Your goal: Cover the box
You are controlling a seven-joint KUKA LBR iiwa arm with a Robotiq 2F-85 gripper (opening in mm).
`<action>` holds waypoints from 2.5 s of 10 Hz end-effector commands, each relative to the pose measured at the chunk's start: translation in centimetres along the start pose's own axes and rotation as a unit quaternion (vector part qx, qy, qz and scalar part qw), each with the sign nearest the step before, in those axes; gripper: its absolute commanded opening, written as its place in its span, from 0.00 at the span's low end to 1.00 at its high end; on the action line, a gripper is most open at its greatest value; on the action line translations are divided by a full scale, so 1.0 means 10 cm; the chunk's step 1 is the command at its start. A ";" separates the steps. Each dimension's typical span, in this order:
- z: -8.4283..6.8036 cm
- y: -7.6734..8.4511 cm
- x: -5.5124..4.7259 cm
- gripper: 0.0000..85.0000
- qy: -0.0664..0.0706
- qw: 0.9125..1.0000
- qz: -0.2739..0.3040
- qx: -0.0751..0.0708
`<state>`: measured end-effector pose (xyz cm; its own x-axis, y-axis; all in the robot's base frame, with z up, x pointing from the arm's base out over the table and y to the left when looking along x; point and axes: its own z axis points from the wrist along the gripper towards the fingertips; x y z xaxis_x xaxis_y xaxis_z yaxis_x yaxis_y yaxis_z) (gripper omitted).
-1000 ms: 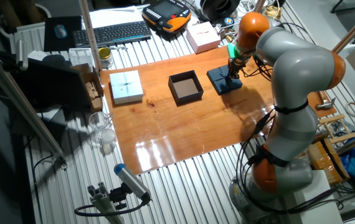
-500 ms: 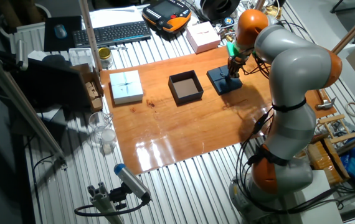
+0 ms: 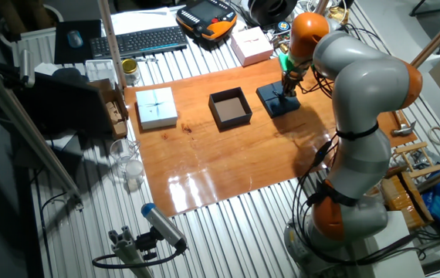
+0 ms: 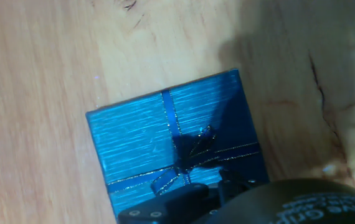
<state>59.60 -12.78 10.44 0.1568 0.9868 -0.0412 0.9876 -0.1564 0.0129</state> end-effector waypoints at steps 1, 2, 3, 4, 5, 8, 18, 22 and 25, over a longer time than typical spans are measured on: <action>0.02 0.02 -0.01 0.20 0.000 1.000 0.002 -0.003; 0.04 0.04 -0.01 0.40 0.006 1.000 0.009 -0.001; 0.06 0.05 -0.01 0.40 0.009 1.000 0.013 0.001; 0.07 0.05 -0.02 0.60 0.011 1.000 0.019 -0.001; 0.09 0.07 -0.03 0.80 0.012 1.000 0.024 -0.002; 0.17 0.13 -0.04 0.80 0.012 0.999 0.043 -0.002; 0.36 0.19 -0.05 0.60 0.024 0.997 0.070 -0.003; 0.37 0.21 -0.05 0.40 0.031 0.991 0.128 0.002; 0.38 0.22 -0.04 0.40 0.032 0.990 0.140 -0.003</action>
<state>61.73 -13.69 6.65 0.4243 0.9051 0.0280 0.9050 -0.4249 0.0210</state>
